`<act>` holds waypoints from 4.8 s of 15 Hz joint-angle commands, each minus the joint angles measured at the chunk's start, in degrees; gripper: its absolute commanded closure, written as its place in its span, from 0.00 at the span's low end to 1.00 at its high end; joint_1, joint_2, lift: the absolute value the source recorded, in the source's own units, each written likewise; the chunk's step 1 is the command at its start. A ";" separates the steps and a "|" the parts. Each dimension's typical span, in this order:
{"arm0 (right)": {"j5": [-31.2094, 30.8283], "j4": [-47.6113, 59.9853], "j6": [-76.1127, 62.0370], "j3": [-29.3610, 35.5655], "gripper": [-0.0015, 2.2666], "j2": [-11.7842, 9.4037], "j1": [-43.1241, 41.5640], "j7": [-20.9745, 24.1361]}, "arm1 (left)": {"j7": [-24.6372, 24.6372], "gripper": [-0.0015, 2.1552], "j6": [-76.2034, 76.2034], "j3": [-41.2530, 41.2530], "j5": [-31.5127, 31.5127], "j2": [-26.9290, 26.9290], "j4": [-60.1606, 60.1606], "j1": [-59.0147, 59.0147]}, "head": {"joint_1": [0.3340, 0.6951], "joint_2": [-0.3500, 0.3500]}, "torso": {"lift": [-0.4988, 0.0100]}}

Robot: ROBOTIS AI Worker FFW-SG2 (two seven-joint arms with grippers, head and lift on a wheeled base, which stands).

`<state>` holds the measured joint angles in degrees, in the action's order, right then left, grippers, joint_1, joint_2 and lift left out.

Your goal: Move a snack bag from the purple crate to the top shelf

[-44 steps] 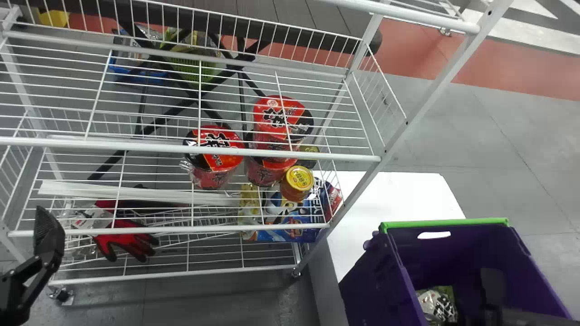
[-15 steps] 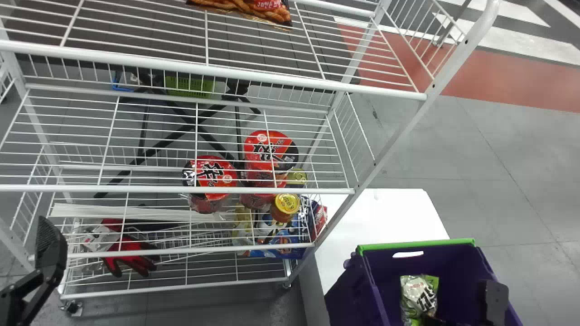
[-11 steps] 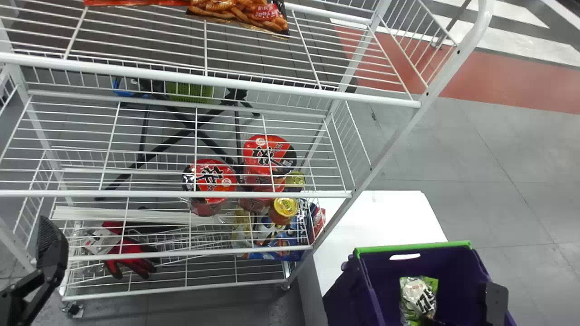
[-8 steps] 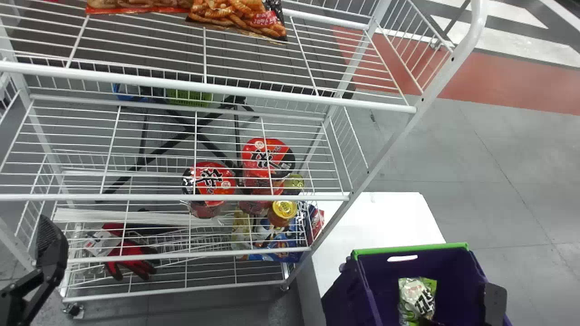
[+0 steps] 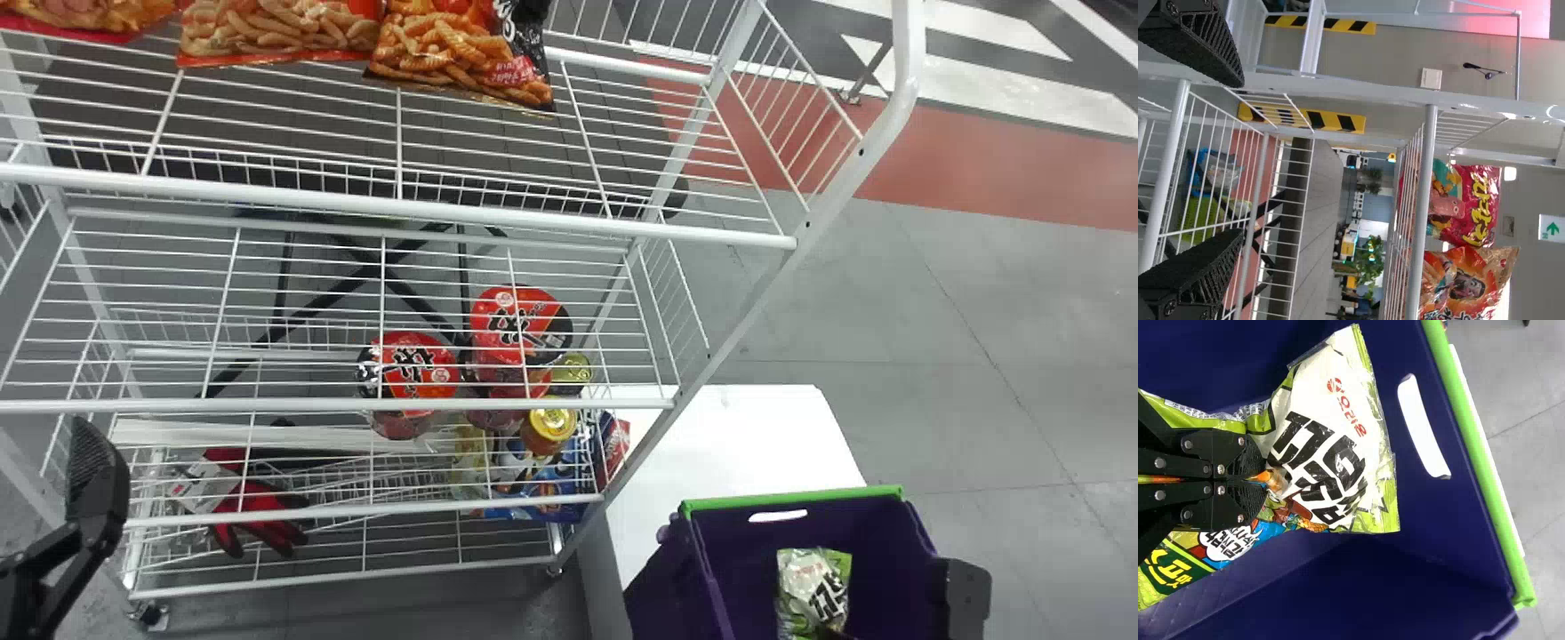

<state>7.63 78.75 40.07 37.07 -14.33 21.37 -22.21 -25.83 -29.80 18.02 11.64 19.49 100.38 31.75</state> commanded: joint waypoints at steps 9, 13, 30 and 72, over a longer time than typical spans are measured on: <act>0.63 0.00 -1.96 -0.15 0.87 0.10 1.04 -0.29 | -0.09 0.00 -0.12 0.35 -0.39 -0.15 0.17 0.68 | 1.00 0.00 | 0.60; 0.63 -0.08 -1.96 -0.41 0.87 0.10 1.04 -0.29 | -0.09 0.00 -0.30 0.35 -0.57 -0.33 0.17 0.86 | 1.00 0.00 | 0.63; 0.72 -3.86 -3.90 -1.47 0.87 -0.87 -1.86 -0.11 | 0.17 0.00 2.51 0.18 -0.13 -0.68 0.17 -0.64 | 1.00 0.00 | 0.77; 1.68 9.94 2.61 -3.14 0.87 4.05 2.97 -1.60 | 0.17 0.00 3.57 -0.44 -0.57 -0.50 0.35 -0.37 | 1.00 0.00 | 0.98</act>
<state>9.23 83.46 39.13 34.06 -11.95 22.62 -23.82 -25.69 -26.34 17.58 11.04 19.07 100.79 31.46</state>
